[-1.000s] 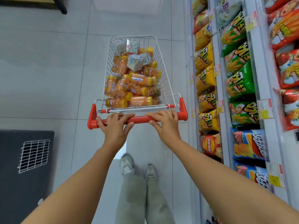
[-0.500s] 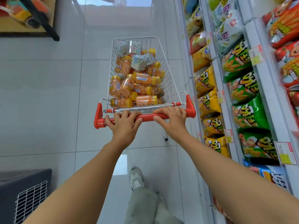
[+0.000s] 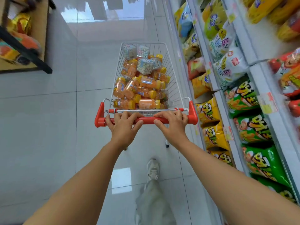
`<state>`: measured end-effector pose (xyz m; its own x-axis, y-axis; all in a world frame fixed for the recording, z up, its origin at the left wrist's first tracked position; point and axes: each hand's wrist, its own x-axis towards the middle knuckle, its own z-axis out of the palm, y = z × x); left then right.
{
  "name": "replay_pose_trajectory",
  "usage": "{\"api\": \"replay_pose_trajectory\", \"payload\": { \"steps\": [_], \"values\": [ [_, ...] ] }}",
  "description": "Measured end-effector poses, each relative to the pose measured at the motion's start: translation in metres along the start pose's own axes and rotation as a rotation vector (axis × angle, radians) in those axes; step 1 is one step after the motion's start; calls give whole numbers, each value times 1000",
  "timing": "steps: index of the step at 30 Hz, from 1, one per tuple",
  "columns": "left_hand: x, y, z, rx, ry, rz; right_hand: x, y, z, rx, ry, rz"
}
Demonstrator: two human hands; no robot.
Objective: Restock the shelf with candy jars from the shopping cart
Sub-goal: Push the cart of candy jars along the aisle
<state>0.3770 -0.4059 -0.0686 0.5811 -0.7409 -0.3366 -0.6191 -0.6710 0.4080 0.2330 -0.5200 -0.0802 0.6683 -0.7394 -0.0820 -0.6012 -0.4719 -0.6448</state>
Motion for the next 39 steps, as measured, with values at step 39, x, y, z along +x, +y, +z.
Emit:
{"api": "replay_pose_trajectory", "payload": {
  "steps": [39],
  "values": [
    [577, 75, -210, 43, -136, 68, 602, -21, -53, -76, -12, 78]
  ]
}}
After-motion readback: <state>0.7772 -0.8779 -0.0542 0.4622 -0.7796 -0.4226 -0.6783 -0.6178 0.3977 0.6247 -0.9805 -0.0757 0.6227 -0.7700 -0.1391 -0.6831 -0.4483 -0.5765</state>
